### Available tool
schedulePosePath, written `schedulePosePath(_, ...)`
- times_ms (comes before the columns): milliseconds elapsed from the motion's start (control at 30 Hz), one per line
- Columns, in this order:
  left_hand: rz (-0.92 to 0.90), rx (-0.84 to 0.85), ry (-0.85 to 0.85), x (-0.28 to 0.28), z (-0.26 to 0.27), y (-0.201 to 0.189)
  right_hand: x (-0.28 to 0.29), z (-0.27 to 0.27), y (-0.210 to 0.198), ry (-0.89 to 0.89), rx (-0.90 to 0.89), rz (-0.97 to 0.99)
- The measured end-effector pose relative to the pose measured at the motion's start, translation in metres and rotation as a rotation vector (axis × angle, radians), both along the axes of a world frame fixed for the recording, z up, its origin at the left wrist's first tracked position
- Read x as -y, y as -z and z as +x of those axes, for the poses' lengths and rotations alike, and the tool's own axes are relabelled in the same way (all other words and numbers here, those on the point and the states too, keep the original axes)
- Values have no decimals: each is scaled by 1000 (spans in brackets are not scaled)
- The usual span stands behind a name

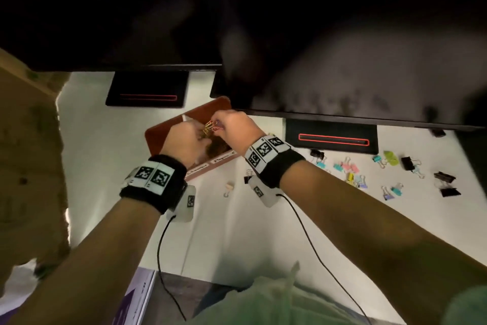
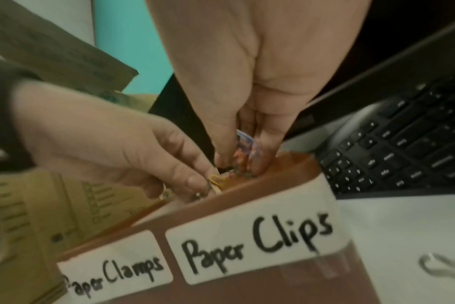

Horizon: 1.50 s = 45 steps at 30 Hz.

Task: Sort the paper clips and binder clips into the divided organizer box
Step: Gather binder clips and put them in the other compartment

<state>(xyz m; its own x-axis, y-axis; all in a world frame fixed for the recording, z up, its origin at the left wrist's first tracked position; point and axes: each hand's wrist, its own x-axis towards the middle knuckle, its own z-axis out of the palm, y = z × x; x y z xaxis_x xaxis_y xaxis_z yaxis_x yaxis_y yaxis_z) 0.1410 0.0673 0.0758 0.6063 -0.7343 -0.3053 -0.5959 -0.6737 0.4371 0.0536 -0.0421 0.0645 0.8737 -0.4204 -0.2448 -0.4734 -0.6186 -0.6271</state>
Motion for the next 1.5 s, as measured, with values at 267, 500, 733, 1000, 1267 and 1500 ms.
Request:
schedulePosePath(267,-402,-62,325,-34,-31,11,13,-57,14,64,274,2)
schedulePosePath(500,47,-67,628,-34,-61,81,5,-133,53,12,-240,-28)
schedulePosePath(733,100,-43,669,-40,-62,107,-24,-140,82,-60,-319,-172)
schedulePosePath(1000,-175,-199,406,-54,-62,118,-19,-151,83,36,-148,-36)
schedulePosePath(1267,-250,-209,326,-53,-61,121,6,-177,65,163,-15,-106)
schedulePosePath(1500,-259,-188,314,-54,-59,121,8,-181,68,136,-199,-123)
